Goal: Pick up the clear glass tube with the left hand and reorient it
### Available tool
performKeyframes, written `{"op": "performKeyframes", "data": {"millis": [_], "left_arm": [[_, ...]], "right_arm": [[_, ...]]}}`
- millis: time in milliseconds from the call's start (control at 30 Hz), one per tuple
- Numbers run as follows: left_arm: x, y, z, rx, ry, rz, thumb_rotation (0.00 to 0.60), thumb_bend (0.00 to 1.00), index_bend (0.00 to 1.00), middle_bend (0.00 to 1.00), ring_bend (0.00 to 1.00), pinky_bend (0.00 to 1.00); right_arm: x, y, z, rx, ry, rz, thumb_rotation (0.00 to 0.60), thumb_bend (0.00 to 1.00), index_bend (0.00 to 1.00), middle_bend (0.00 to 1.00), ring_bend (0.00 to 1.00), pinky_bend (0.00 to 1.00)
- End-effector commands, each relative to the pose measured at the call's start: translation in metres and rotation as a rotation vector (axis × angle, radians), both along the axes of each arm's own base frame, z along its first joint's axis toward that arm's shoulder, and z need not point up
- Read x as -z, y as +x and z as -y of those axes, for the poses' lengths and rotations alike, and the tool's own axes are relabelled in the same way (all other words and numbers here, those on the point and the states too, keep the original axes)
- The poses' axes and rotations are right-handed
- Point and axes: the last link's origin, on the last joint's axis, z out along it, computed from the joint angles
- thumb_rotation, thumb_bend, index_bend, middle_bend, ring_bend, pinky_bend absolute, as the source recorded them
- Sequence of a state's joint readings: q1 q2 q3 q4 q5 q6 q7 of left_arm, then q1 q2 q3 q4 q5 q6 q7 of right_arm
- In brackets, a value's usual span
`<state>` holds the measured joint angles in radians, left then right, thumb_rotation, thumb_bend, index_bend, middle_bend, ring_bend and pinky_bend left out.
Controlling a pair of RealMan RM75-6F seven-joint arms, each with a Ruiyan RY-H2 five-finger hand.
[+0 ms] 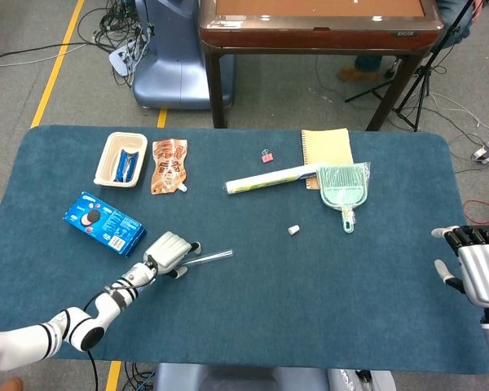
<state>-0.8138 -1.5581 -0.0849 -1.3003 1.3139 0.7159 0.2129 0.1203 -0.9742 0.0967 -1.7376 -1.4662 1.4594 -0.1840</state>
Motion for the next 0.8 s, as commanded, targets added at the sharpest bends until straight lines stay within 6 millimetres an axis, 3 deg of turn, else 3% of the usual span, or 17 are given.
{"op": "performKeyframes", "data": {"millis": [33,500,800], "left_arm": [[0.001,0.000,0.000,0.003,-0.002,-0.006,0.600,0.29,0.33,0.91,0.95,0.80],[0.014,0.014,-0.005,0.054,-0.020,-0.030,0.600,0.29,0.49,0.93,0.96,0.81],[0.018,0.026,-0.014,0.110,-0.014,-0.049,0.600,0.29,0.54,0.93,0.96,0.81]], "right_arm": [[-0.001,0.000,-0.001,0.000,-0.002,0.000,0.600,0.30,0.36,0.36,0.29,0.32],[-0.001,-0.005,-0.004,0.015,-0.006,0.006,0.600,0.30,0.36,0.36,0.29,0.32],[-0.002,-0.010,-0.007,0.034,-0.010,0.014,0.600,0.30,0.36,0.36,0.29,0.32]]}}
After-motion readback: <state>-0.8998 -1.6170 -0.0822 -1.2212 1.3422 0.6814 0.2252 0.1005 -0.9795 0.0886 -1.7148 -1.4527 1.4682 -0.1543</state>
